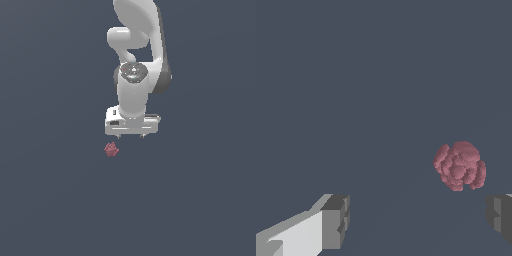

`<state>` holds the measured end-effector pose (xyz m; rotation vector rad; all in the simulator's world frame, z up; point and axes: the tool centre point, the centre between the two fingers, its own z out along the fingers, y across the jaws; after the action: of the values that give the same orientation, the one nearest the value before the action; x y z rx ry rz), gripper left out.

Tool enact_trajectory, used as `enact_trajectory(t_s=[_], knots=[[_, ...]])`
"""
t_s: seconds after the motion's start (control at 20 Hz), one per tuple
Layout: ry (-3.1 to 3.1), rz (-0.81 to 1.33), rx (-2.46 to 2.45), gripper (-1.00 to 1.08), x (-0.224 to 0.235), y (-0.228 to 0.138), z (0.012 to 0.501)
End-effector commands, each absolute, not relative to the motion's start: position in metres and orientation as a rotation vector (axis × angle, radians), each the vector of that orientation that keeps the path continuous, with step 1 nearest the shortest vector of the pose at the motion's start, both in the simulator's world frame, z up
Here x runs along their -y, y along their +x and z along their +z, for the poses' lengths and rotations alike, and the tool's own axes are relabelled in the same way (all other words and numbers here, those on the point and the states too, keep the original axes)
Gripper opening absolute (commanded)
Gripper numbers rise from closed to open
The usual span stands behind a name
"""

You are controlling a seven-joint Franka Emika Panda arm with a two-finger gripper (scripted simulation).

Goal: Pick up the object and move it to a goal position.

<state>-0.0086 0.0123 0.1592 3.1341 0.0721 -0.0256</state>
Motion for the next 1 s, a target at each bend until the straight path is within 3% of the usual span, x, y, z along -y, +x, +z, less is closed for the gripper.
enact_trajectory(t_s=[0.0,0.95], knots=[[3.134,-0.026,-0.072,1.0,-0.012,-0.009,0.159],[3.136,0.018,0.019,1.0,0.009,-0.005,0.17]])
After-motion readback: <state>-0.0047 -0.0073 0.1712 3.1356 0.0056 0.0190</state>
